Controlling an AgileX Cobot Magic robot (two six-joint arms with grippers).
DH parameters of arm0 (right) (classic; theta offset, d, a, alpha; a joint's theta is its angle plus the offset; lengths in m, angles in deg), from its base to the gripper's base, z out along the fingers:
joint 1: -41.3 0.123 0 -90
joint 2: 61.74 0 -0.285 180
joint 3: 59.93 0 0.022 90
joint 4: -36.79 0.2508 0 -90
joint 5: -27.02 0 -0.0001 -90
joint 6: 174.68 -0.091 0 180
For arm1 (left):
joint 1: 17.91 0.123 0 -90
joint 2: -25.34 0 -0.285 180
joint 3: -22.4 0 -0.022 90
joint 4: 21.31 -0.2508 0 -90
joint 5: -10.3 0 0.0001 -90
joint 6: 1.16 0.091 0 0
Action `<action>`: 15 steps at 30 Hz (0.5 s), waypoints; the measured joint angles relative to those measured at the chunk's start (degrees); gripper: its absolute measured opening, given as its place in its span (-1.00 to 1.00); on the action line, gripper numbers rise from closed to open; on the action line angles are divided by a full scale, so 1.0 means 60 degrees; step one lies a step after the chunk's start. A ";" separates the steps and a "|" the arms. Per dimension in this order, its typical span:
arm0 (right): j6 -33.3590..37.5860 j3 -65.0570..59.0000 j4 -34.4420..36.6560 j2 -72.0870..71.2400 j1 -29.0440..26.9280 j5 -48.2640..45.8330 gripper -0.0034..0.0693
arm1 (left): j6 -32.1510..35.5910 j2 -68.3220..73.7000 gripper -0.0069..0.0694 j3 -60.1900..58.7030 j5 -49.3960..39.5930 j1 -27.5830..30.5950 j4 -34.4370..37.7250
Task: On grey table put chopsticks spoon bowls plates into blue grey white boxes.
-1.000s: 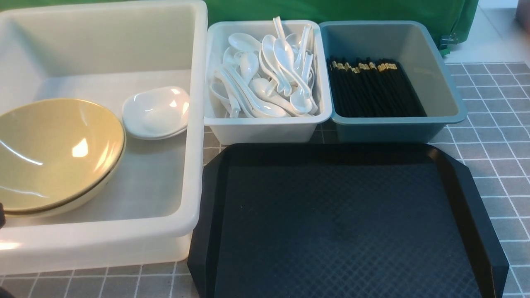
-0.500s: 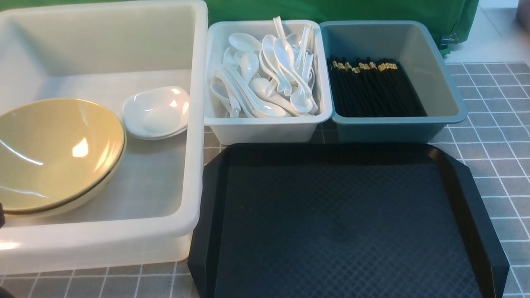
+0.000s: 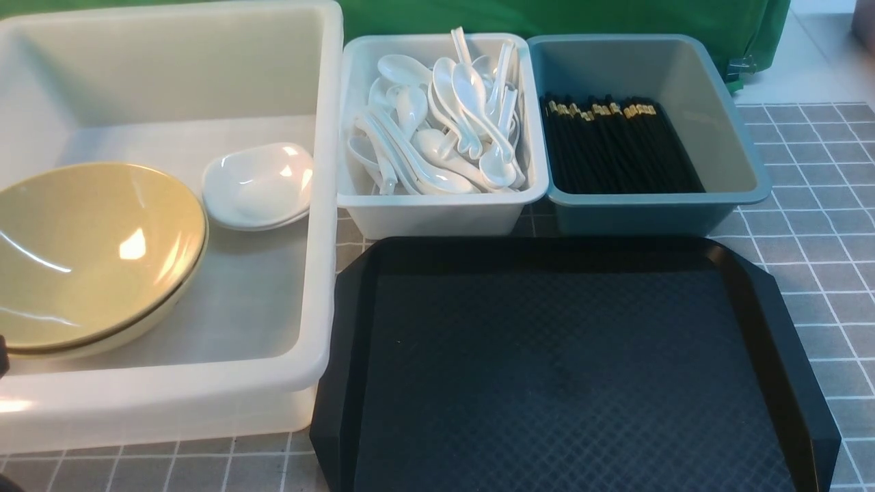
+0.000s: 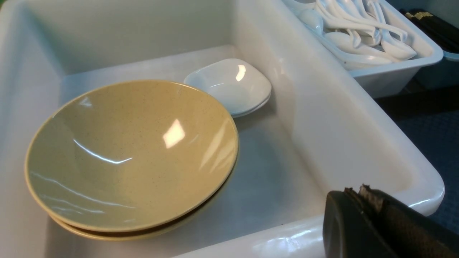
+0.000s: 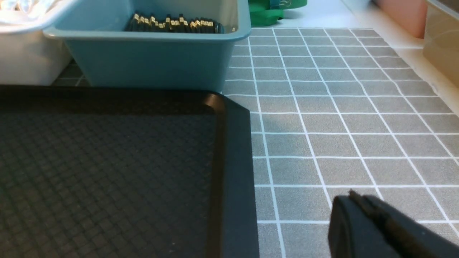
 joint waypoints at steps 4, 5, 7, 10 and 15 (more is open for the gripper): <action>0.0000 0.0000 0.0000 0.0000 0.0000 0.0000 -0.82 | 0.0000 0.0000 -0.84 0.0000 0.0000 0.0000 0.0000; 0.0000 0.0000 0.0000 0.0000 0.0000 0.0000 -0.82 | 0.0000 0.0000 -0.84 0.0000 0.0000 0.0000 0.0000; 0.0000 0.0000 0.0000 0.0000 0.0000 0.0000 -0.82 | 0.0000 0.0000 -0.84 0.0000 -0.0012 0.0000 0.0000; 0.0000 0.0000 0.0000 0.0000 0.0000 0.0000 -0.82 | 0.0000 0.0000 -0.84 0.0000 -0.0012 0.0000 0.0000; 0.0000 0.0000 0.0000 0.0000 0.0000 0.0000 -0.81 | 0.0000 0.0000 -0.84 -0.0059 0.0042 0.0000 0.0000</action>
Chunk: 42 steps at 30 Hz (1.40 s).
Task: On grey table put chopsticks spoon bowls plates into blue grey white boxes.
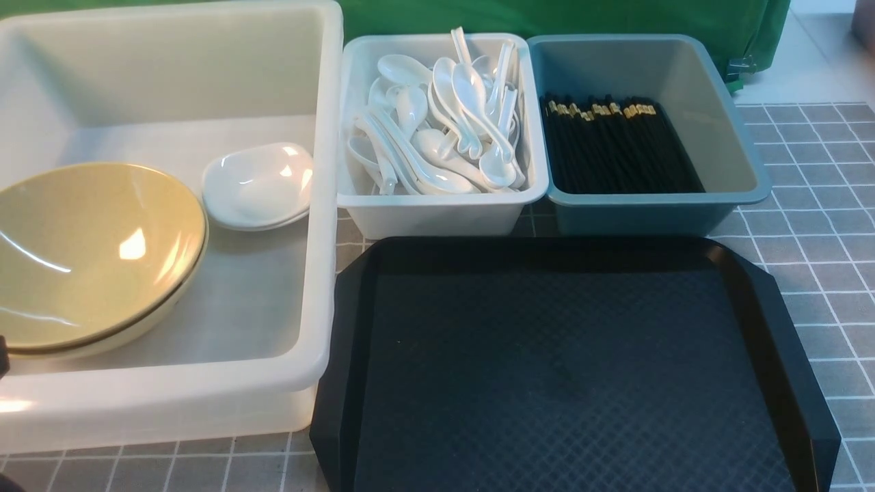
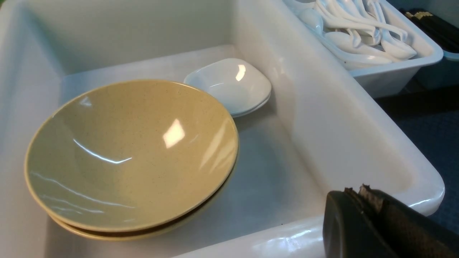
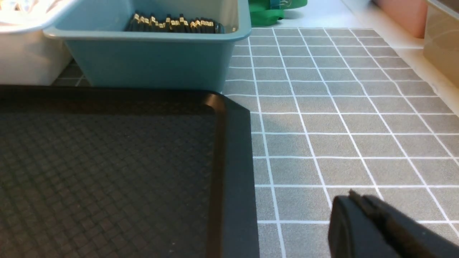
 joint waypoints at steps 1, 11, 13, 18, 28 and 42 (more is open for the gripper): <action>0.0000 0.0000 0.0000 0.0000 0.0000 0.0000 -0.81 | 0.0000 0.0000 -0.84 -0.0096 0.0055 0.0000 0.0000; 0.0000 0.0000 0.0000 0.0000 0.0000 0.0000 -0.81 | -0.0431 -0.1424 -0.85 -0.3511 0.5660 0.0826 -0.0327; 0.0000 0.0000 0.0000 0.0000 0.0000 0.0000 -0.81 | -0.0606 -0.2134 -0.85 -0.4454 0.6505 0.1146 -0.0386; 0.0000 0.0000 0.0000 0.0000 0.0000 -0.0020 -0.80 | -0.1027 -0.2984 -0.85 -0.5809 0.6183 0.1292 -0.0724; 0.0000 0.0008 0.0000 0.0000 0.0000 -0.0030 -0.79 | -0.1018 -0.2996 -0.85 -0.6050 0.4576 0.0373 -0.0850; 0.0000 0.0008 0.0000 0.0000 0.0000 -0.0030 -0.78 | -0.0998 -0.2996 -0.85 -0.6050 0.4565 0.0351 -0.0850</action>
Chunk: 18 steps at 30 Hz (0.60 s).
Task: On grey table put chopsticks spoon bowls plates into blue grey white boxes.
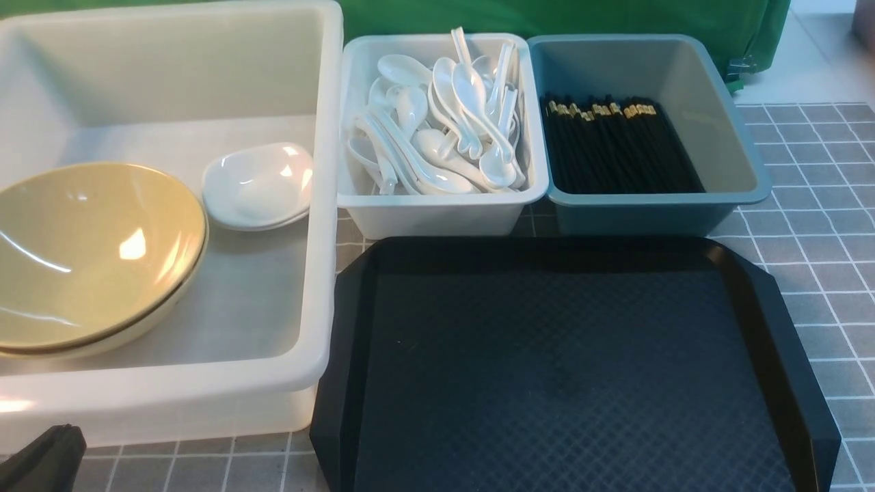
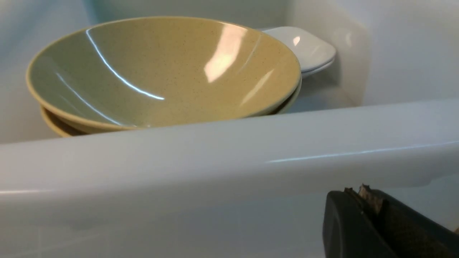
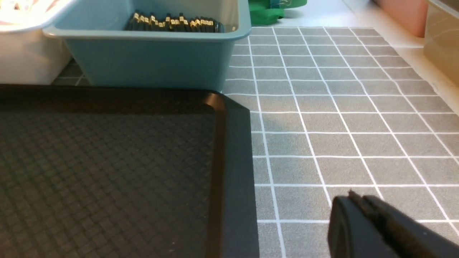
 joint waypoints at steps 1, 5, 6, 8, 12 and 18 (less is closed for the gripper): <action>0.0000 0.0000 0.0000 0.0000 0.0000 0.0000 -0.78 | -0.0001 0.0000 -0.85 0.0000 0.0000 0.0000 0.0000; 0.0000 0.0000 0.0000 0.0000 0.0000 0.0000 -0.78 | -0.0001 0.0000 -0.85 0.0000 0.0000 0.0040 0.0000; 0.0000 0.0000 0.0000 0.0000 0.0000 0.0000 -0.78 | -0.0001 0.0000 -0.85 0.0000 0.0000 0.0085 0.0000; 0.0000 0.0000 0.0000 0.0000 0.0000 0.0000 -0.78 | -0.0001 0.0000 -0.85 0.0000 0.0000 0.0110 0.0000; 0.0000 0.0000 0.0000 0.0000 0.0000 0.0000 -0.78 | -0.0001 0.0000 -0.85 0.0000 0.0000 0.0121 0.0000; 0.0000 0.0000 0.0000 0.0000 0.0000 0.0000 -0.78 | -0.0001 0.0000 -0.85 0.0000 0.0000 0.0121 0.0000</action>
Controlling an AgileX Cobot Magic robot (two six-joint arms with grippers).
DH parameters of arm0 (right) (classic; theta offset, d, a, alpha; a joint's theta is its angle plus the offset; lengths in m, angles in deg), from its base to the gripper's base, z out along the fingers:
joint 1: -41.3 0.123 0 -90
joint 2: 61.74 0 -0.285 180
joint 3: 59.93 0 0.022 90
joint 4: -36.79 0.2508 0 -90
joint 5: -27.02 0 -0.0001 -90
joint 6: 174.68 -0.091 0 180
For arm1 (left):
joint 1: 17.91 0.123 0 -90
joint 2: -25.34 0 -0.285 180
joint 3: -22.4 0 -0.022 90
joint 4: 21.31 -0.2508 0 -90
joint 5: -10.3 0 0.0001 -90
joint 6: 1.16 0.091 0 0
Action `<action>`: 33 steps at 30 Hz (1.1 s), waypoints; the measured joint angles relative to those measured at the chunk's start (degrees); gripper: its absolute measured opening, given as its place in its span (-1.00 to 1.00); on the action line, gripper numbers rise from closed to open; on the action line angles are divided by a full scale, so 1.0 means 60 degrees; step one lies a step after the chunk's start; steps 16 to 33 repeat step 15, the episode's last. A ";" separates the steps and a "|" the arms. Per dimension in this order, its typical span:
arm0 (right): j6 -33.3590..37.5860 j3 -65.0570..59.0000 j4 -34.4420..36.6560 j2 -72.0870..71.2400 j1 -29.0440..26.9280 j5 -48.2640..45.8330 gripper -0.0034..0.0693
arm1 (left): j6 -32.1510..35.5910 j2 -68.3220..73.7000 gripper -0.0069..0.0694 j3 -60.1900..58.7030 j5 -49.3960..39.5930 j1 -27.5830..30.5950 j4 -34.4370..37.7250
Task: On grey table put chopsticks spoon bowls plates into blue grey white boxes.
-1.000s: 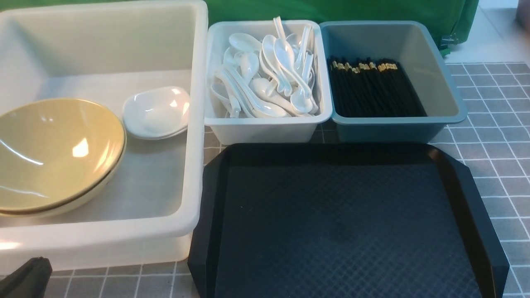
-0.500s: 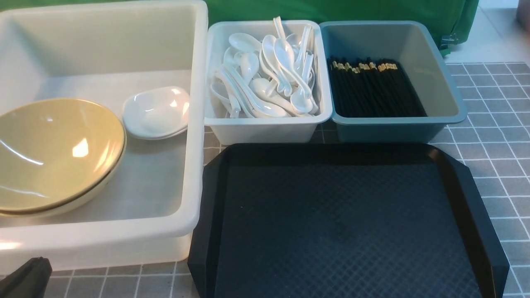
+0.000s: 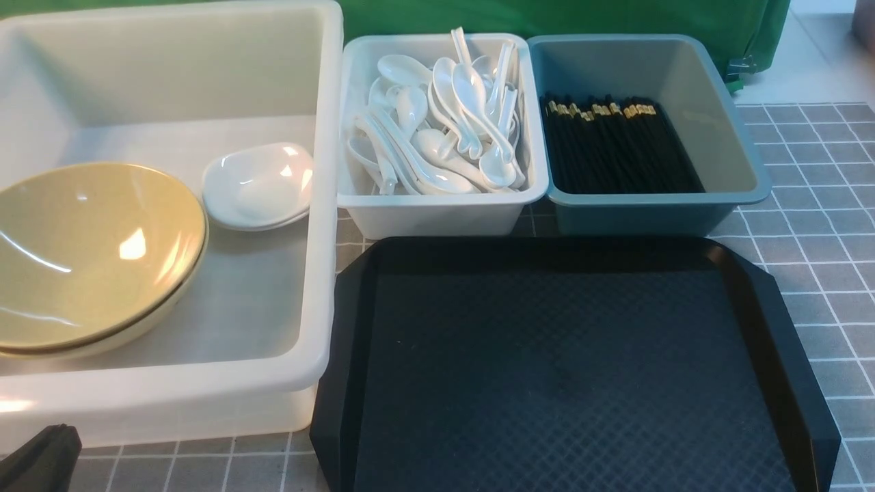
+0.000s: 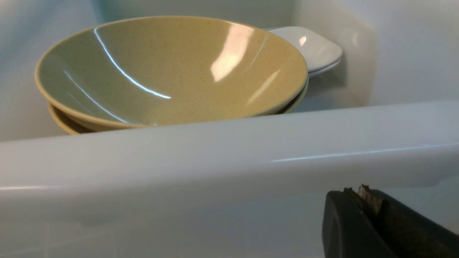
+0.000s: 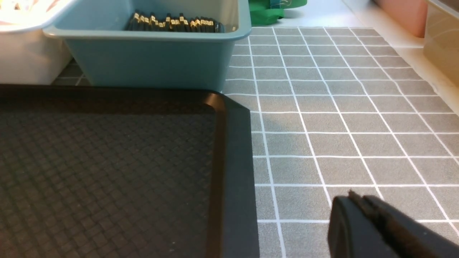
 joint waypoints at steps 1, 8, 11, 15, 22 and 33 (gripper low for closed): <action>0.0000 0.0000 0.0000 0.0000 0.0000 0.0000 -0.78 | 0.0000 0.0000 -0.85 0.0000 0.0000 0.0000 0.0000; 0.0000 0.0000 0.0000 0.0000 0.0000 0.0000 -0.77 | 0.0000 0.0000 -0.85 0.0000 0.0000 0.0000 0.0000; 0.0000 0.0000 0.0000 0.0000 0.0000 0.0000 -0.76 | 0.0000 0.0000 -0.85 0.0000 0.0000 0.0000 0.0000; 0.0000 0.0000 0.0000 0.0000 0.0000 0.0000 -0.75 | 0.0000 0.0000 -0.85 0.0000 0.0000 0.0000 0.0000; 0.0000 0.0000 0.0000 0.0000 0.0000 0.0000 -0.75 | 0.0000 0.0000 -0.85 0.0000 0.0000 0.0000 0.0000; 0.0000 0.0000 0.0000 0.0000 0.0000 0.0000 -0.75 | 0.0000 0.0000 -0.85 0.0000 0.0000 0.0000 0.0000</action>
